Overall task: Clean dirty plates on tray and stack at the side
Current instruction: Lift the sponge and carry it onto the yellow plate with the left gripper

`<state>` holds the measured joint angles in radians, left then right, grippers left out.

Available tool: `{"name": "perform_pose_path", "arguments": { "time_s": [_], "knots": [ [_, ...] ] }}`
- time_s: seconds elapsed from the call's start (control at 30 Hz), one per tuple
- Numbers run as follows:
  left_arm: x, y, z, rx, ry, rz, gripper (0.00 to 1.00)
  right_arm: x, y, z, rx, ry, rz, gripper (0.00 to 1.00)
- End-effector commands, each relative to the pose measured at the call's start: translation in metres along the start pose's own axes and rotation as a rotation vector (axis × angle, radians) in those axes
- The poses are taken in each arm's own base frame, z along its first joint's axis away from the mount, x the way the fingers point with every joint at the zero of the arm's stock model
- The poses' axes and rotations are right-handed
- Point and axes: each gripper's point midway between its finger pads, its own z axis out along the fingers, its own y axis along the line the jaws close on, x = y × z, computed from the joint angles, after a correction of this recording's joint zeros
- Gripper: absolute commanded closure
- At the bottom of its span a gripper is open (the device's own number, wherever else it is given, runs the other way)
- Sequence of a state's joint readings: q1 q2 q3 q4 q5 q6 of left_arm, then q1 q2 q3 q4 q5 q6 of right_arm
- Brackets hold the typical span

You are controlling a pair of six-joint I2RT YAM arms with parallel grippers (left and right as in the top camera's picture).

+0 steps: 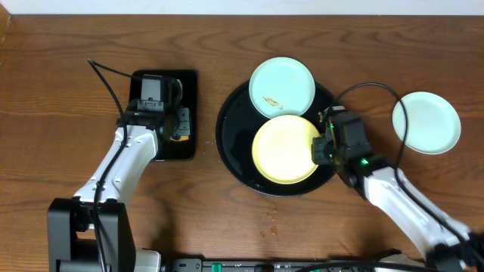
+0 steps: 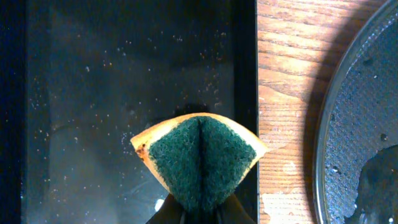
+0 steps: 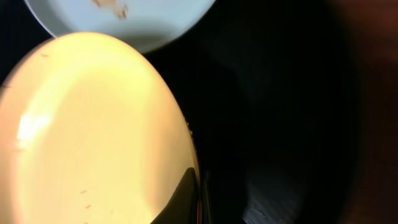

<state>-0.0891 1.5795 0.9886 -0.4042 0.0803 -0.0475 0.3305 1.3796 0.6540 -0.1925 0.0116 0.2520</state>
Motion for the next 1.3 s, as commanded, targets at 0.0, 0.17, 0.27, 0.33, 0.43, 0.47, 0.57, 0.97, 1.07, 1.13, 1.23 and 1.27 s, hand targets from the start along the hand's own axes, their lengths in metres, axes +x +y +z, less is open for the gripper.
{"name": "perform_pose_path", "arguments": {
  "time_s": [0.0,0.17,0.27,0.33,0.43,0.47,0.57,0.97,1.07,1.13,1.23,1.27],
  "knots": [
    [0.004,0.0,0.004,0.004,0.008,0.014,0.93,-0.014,-0.012,-0.019,0.12,-0.079,-0.034,0.99],
    [0.002,0.0,0.004,0.005,0.001,0.014,0.93,-0.015,-0.007,-0.026,0.204,-0.123,-0.053,0.99],
    [0.003,0.0,0.004,0.005,0.002,0.014,0.93,-0.017,-0.004,-0.03,0.264,-0.158,-0.065,0.99],
    [0.004,0.0,0.005,0.004,0.006,0.014,0.92,-0.017,-0.001,-0.033,0.293,-0.176,-0.089,0.99],
    [0.005,0.0,0.005,0.004,0.007,0.017,0.93,-0.018,0.003,-0.034,0.301,-0.189,-0.105,0.99],
    [0.004,0.0,0.005,0.005,0.002,0.017,0.93,-0.018,0.003,-0.034,0.3,-0.19,-0.1,0.99],
    [-0.006,-0.001,0.004,0.01,-0.035,0.018,0.93,-0.018,0.002,-0.034,0.3,-0.188,-0.089,0.99],
    [-0.02,-0.088,-0.043,0.452,-0.054,-0.064,0.93,0.012,0.029,-0.007,0.089,-0.027,-0.028,0.99],
    [-0.015,-0.102,-0.042,0.445,-0.045,-0.024,0.93,0.022,0.03,0.003,0.085,0.013,-0.024,0.99],
    [-0.011,-0.114,-0.042,0.441,-0.043,0.01,0.93,0.029,0.029,0.01,0.089,0.042,-0.018,0.99],
    [-0.002,-0.134,-0.044,0.45,-0.035,0.065,0.93,0.036,0.03,0.019,0.082,0.071,-0.012,0.99],
    [0.001,-0.141,-0.044,0.452,-0.032,0.084,0.92,0.038,0.032,0.021,0.072,0.078,-0.011,0.99]
  ]
}}
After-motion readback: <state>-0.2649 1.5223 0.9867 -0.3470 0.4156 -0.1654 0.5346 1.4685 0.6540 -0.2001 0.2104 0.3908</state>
